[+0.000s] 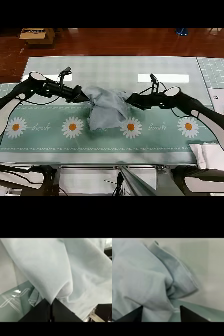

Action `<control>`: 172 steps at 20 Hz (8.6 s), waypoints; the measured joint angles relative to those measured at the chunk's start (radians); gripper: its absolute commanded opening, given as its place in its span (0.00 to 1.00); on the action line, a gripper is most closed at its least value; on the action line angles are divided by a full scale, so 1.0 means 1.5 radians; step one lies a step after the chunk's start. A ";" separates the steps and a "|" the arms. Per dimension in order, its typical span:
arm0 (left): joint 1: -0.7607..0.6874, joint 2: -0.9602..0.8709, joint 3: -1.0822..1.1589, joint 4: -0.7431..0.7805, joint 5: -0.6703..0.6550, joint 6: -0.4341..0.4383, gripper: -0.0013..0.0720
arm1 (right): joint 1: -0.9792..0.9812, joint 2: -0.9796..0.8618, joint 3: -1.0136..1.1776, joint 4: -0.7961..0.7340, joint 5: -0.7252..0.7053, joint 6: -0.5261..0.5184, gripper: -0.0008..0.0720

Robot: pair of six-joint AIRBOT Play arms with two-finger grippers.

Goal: Fold the shirts.

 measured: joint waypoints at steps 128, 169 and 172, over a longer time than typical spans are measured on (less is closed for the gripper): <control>0.111 0.599 0.426 0.186 0.109 -0.130 0.04 | -0.257 0.494 0.636 -0.400 0.370 0.173 0.03; 0.064 -0.017 0.266 0.306 0.193 -0.226 0.54 | -0.218 -0.281 0.715 -0.381 0.337 0.169 0.60; 0.087 -0.023 0.289 0.322 0.133 -0.224 0.74 | -0.233 -0.272 0.729 -0.386 0.391 0.158 0.60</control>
